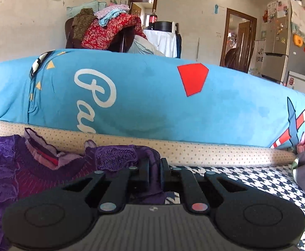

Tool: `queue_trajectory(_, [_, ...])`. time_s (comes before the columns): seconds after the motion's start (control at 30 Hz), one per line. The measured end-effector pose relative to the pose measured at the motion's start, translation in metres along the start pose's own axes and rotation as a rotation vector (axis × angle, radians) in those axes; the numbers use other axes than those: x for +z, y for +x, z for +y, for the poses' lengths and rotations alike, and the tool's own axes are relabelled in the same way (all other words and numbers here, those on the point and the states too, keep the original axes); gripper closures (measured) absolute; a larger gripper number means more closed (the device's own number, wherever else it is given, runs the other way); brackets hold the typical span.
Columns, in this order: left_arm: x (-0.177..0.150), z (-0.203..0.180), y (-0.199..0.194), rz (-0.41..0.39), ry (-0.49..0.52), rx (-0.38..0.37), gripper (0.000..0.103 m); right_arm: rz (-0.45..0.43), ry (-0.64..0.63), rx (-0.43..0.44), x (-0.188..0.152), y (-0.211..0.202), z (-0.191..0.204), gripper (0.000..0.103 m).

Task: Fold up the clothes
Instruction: 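Smooth the lace collar area with the right gripper while the left gripper holds the garment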

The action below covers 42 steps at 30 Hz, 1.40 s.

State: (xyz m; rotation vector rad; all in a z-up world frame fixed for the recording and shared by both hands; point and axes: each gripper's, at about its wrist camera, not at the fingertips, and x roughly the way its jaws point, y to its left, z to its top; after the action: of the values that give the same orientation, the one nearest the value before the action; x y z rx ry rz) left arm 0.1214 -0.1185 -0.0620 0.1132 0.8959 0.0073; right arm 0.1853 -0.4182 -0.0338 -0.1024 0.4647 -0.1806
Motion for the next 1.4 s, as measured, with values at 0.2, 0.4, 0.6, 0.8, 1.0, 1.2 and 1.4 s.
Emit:
queue_trajectory(0.2, [-0.004, -0.001, 0.005, 0.034, -0.002, -0.009, 0.000, 0.061, 0.021, -0.011, -0.001, 0.011, 0.001, 0.084])
queue_trajectory(0.4, [-0.006, -0.003, 0.000, 0.021, 0.018, -0.010, 0.000, 0.064, 0.139, 0.018, 0.004, -0.015, -0.028, 0.055])
queue_trajectory(0.6, [-0.013, -0.007, -0.006, -0.001, 0.047, -0.031, 0.000, 0.102, 0.148, 0.003, -0.003, -0.051, -0.059, 0.048])
queue_trajectory(0.8, [-0.032, -0.012, -0.019, -0.021, 0.078, -0.056, 0.000, 0.186, 0.098, -0.027, -0.034, -0.089, -0.094, 0.046])
queue_trajectory(1.0, [-0.054, -0.011, -0.034, -0.024, 0.063, -0.088, 0.000, 0.240, 0.117, -0.113, -0.058, -0.126, -0.142, 0.033])
queue_trajectory(1.2, [-0.072, -0.005, -0.044, -0.031, -0.001, -0.110, 0.000, 0.286, 0.241, -0.218, -0.079, -0.158, -0.196, 0.029])
queue_trajectory(1.4, [-0.083, -0.012, -0.047, -0.062, 0.028, -0.087, 0.000, 0.347, 0.378, -0.273, -0.101, -0.167, -0.236, 0.028])
